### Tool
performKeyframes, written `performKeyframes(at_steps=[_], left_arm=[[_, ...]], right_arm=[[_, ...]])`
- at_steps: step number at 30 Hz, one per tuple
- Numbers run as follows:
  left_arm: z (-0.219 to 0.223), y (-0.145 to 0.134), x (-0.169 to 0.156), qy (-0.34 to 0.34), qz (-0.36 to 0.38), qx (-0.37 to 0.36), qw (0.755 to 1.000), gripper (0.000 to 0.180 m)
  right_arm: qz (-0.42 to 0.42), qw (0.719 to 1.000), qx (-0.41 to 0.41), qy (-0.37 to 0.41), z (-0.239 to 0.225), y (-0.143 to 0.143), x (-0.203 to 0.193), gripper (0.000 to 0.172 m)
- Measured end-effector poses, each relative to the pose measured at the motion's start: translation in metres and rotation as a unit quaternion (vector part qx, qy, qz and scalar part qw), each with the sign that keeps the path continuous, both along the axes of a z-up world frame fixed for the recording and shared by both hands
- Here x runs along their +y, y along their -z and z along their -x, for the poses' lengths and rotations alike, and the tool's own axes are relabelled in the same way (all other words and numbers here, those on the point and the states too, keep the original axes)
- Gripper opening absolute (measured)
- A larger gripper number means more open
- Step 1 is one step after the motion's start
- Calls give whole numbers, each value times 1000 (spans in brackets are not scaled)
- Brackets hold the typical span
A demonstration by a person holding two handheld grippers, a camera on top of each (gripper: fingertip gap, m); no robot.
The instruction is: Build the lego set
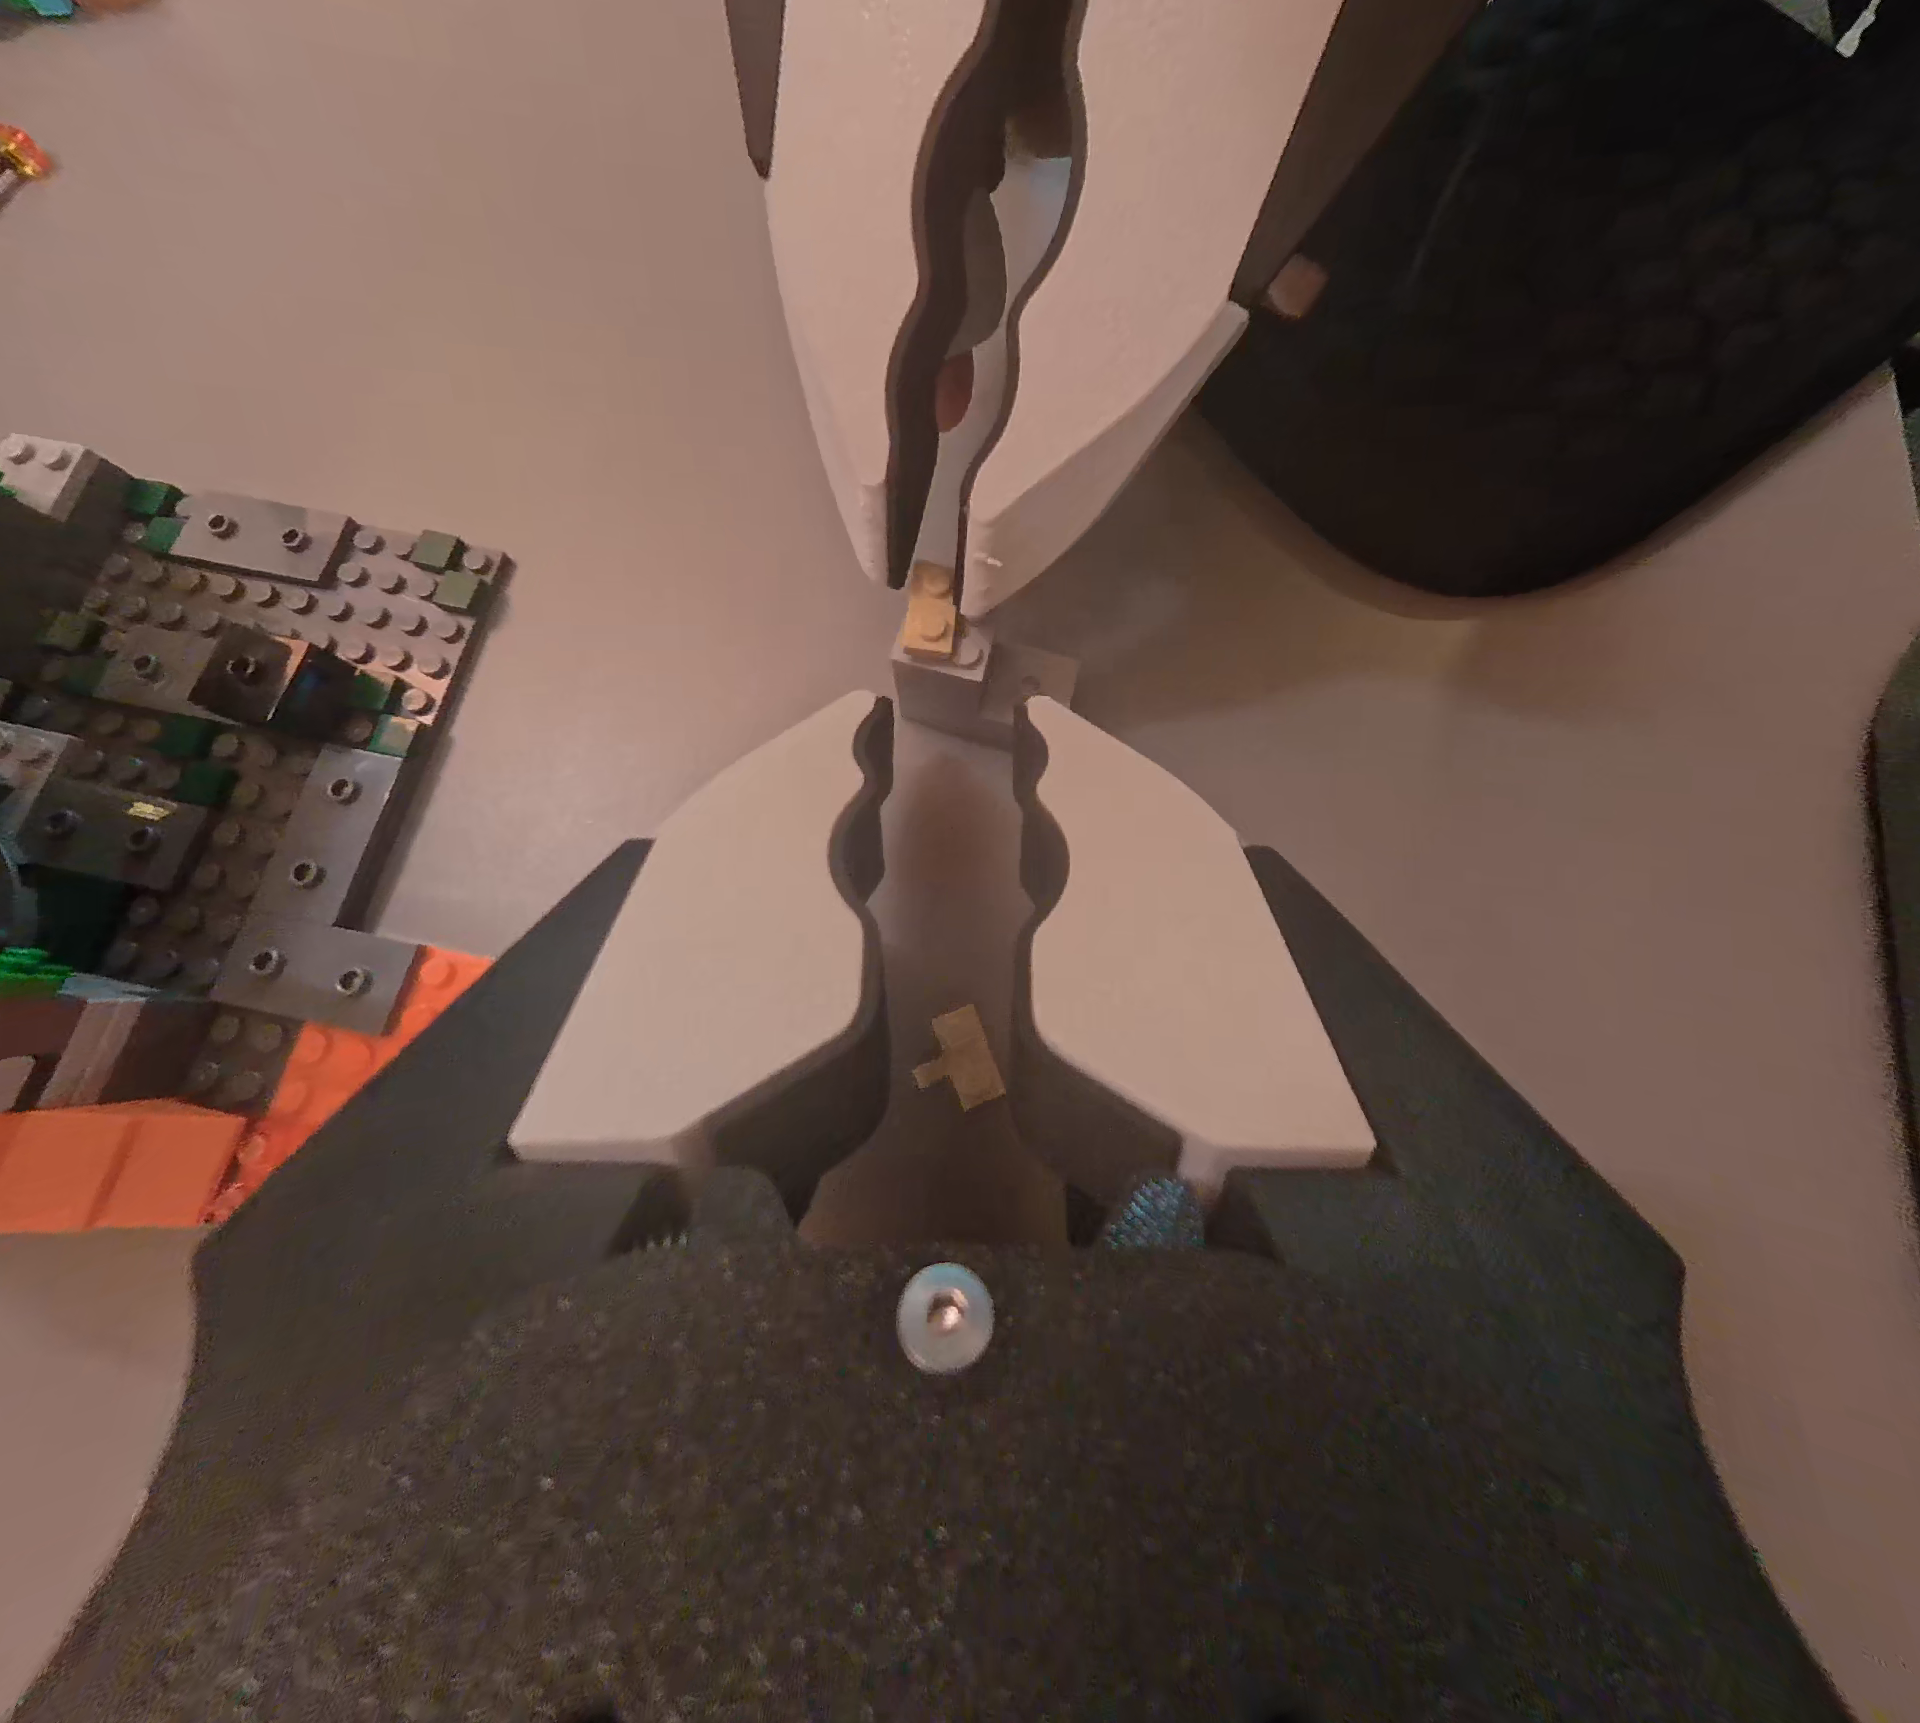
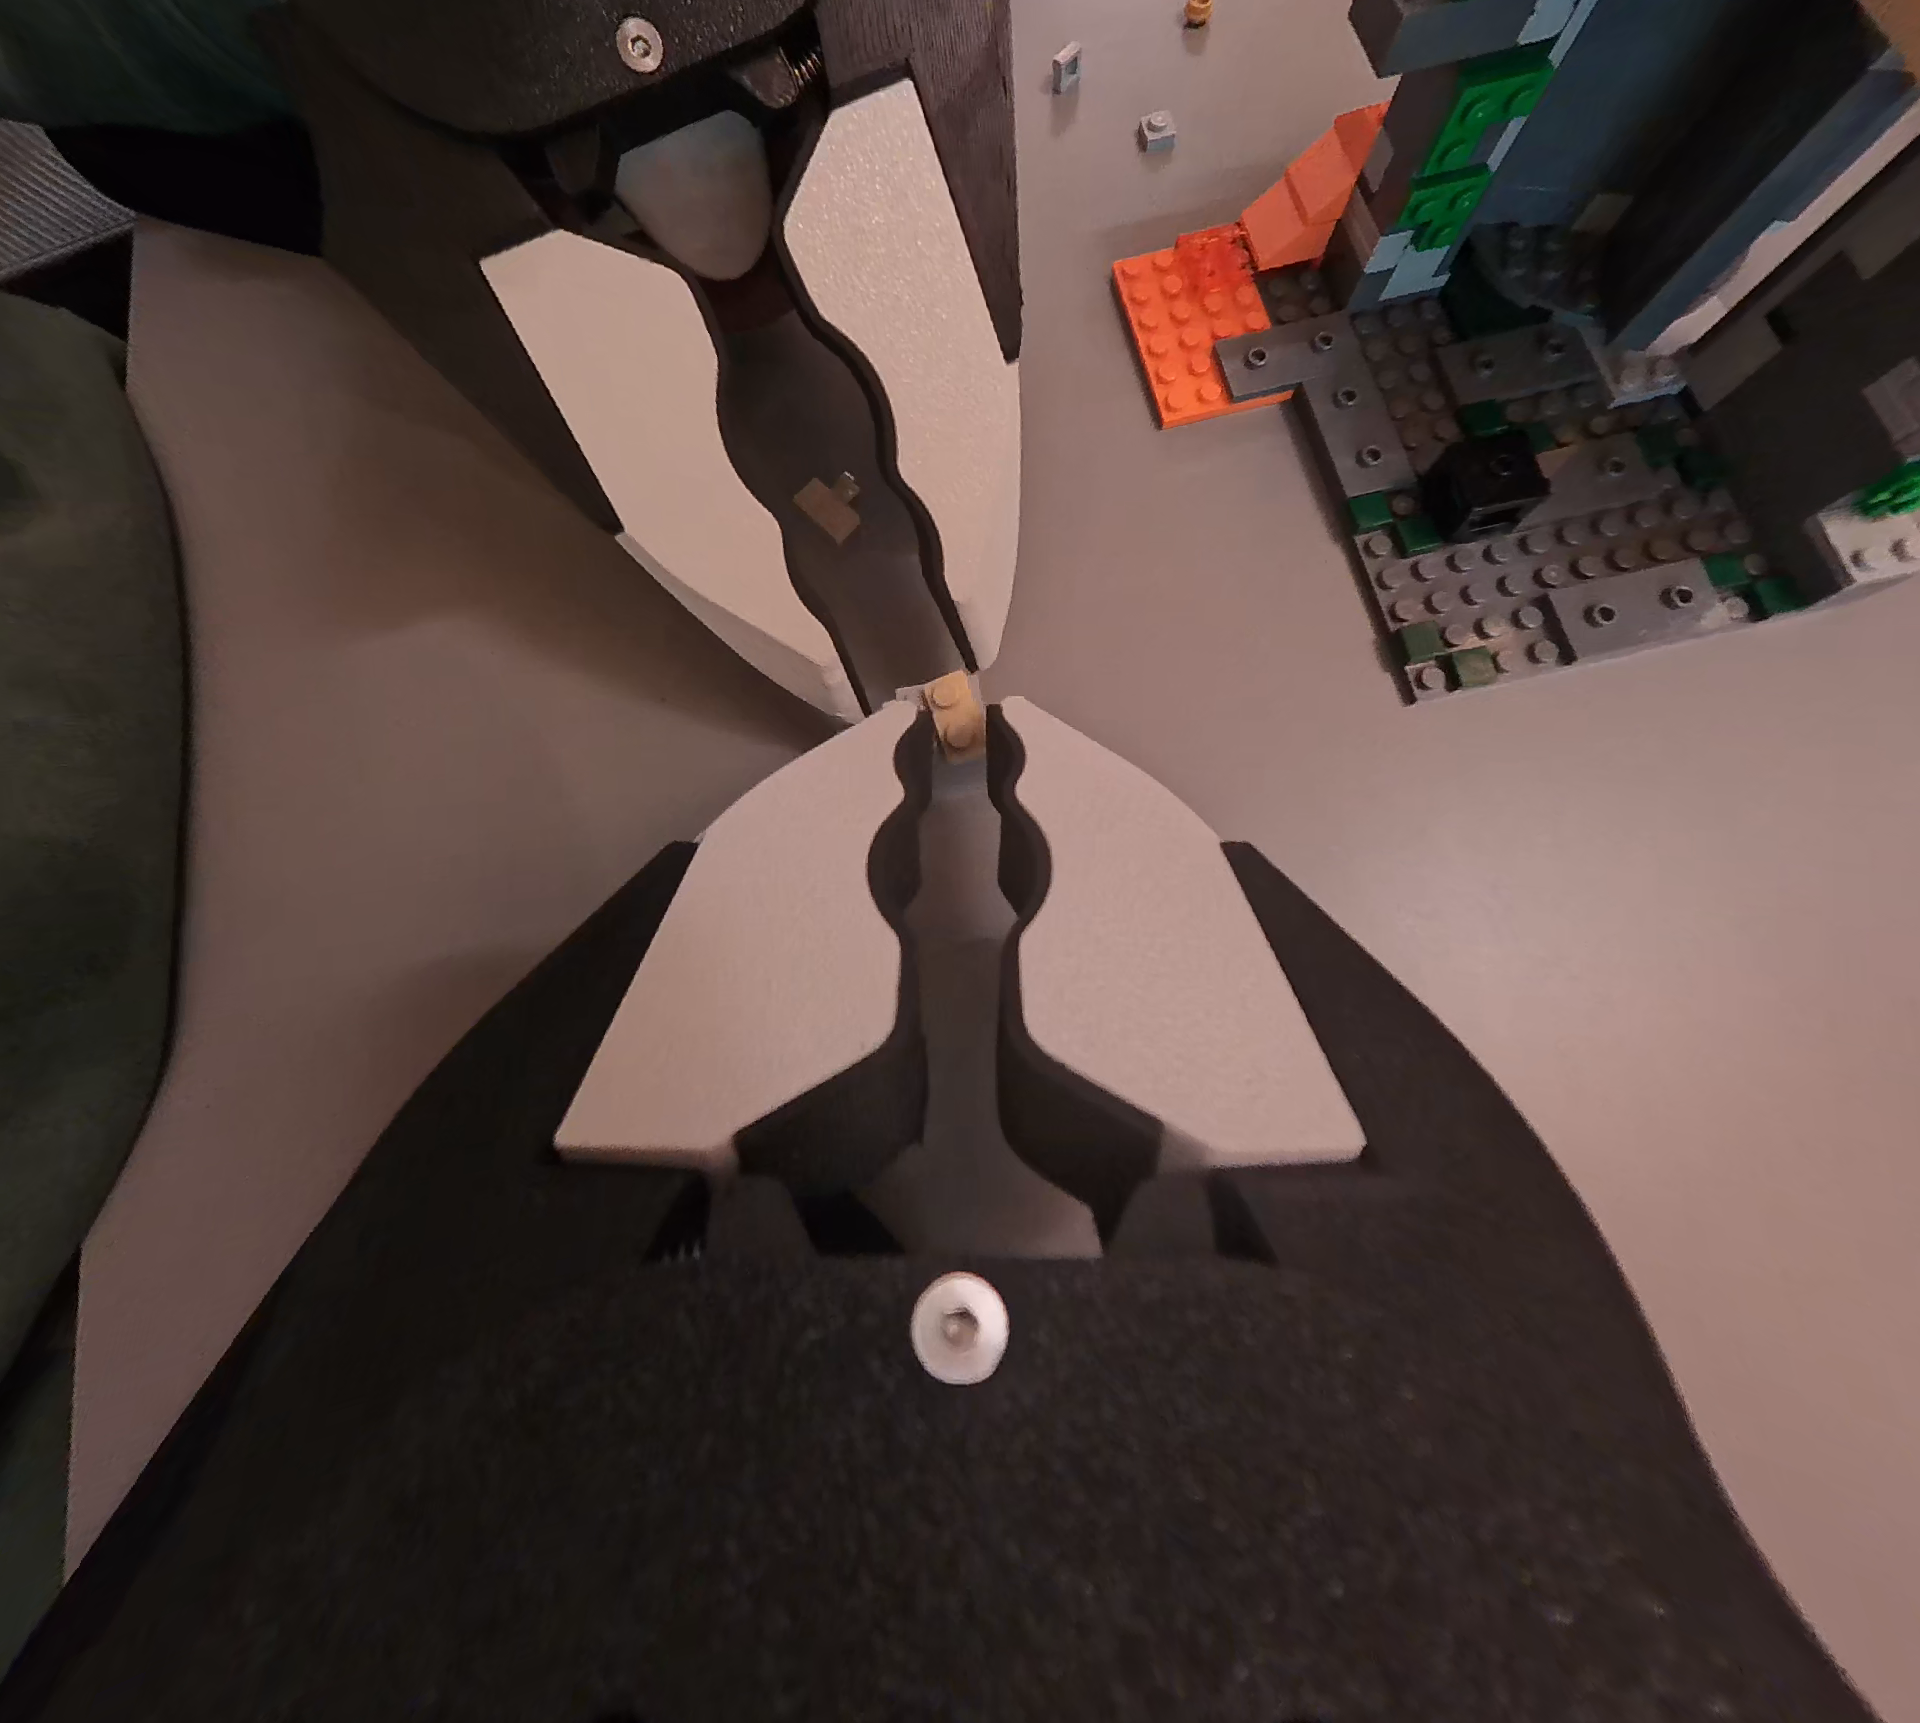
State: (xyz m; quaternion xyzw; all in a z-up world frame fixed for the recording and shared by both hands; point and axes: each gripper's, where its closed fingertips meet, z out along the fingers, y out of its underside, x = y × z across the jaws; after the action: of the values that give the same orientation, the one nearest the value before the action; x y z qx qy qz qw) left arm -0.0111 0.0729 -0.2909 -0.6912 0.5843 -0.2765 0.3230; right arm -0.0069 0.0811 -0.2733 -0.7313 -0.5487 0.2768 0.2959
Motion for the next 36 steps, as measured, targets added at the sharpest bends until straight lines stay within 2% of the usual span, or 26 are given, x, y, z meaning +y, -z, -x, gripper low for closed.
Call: performKeyframes(at_steps=[36], left_arm=[[-8,0,1,10,10,-15,1000,21]], right_arm=[[25,997,-58,-40,2,4,-1,9]])
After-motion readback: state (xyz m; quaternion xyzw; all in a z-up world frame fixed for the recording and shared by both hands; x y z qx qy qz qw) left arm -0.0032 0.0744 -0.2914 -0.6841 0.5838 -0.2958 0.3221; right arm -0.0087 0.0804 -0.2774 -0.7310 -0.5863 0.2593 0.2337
